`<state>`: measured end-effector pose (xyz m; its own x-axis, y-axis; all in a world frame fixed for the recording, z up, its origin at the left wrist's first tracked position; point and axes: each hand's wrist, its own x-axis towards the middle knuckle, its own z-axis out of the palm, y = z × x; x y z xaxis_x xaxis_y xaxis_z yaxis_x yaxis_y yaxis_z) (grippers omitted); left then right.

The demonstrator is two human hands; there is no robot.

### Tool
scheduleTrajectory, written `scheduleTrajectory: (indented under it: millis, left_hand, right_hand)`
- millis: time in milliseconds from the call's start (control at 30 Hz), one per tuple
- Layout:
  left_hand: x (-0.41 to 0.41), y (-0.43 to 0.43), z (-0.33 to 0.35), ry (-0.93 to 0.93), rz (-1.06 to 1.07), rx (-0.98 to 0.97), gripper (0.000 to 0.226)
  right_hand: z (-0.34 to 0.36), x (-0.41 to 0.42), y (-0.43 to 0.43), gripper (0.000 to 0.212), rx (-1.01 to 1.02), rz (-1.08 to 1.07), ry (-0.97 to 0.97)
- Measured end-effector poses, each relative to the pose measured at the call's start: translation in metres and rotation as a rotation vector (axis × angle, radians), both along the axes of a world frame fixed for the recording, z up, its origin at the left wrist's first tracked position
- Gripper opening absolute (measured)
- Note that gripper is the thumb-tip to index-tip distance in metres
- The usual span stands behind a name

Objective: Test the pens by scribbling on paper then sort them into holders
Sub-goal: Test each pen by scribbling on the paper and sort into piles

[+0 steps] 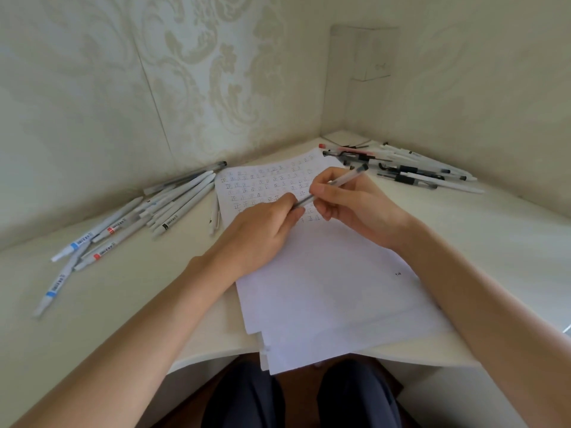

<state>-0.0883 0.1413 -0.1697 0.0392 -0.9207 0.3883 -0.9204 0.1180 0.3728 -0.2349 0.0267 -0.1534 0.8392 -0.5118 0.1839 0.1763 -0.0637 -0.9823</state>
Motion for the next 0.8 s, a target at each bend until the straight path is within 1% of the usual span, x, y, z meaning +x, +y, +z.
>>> scheduleTrajectory:
  millis: [100,233,367,433,500,567,667,733,800]
  left_hand:
    - [-0.003,-0.001,0.000,0.053,-0.011,-0.058,0.023]
    - [-0.004,-0.001,0.000,0.086,0.008,-0.067,0.027]
    - [-0.002,-0.002,0.000,0.071,0.070,-0.044,0.033]
    - [-0.003,-0.002,0.000,0.080,0.131,-0.031,0.049]
    - [-0.001,-0.001,0.000,0.077,0.198,-0.019,0.064]
    - [0.000,0.000,0.002,0.055,0.247,-0.014,0.067]
    - [-0.004,-0.002,0.005,-0.024,0.254,0.006,0.060]
    - [-0.007,-0.011,0.010,-0.052,0.238,0.059,0.060]
    - [-0.009,-0.026,0.012,-0.091,0.236,0.148,0.065]
  right_hand:
    - [0.002,0.000,0.000,0.012,0.046,-0.007,-0.037]
    - [0.003,0.001,0.001,0.018,0.046,-0.078,-0.051]
    - [0.004,0.001,0.001,0.013,0.029,-0.094,-0.032]
    - [0.007,-0.004,-0.003,0.024,0.045,-0.124,0.003]
    - [0.013,-0.011,-0.010,0.034,0.101,-0.236,0.014]
    - [0.016,-0.017,-0.018,0.034,0.115,-0.382,0.000]
    - [0.010,-0.016,-0.023,0.015,-0.032,-0.550,0.056]
    - [0.003,-0.010,-0.024,0.018,-0.132,-0.599,0.127]
    - [0.000,-0.006,-0.024,0.018,-0.151,-0.597,0.173]
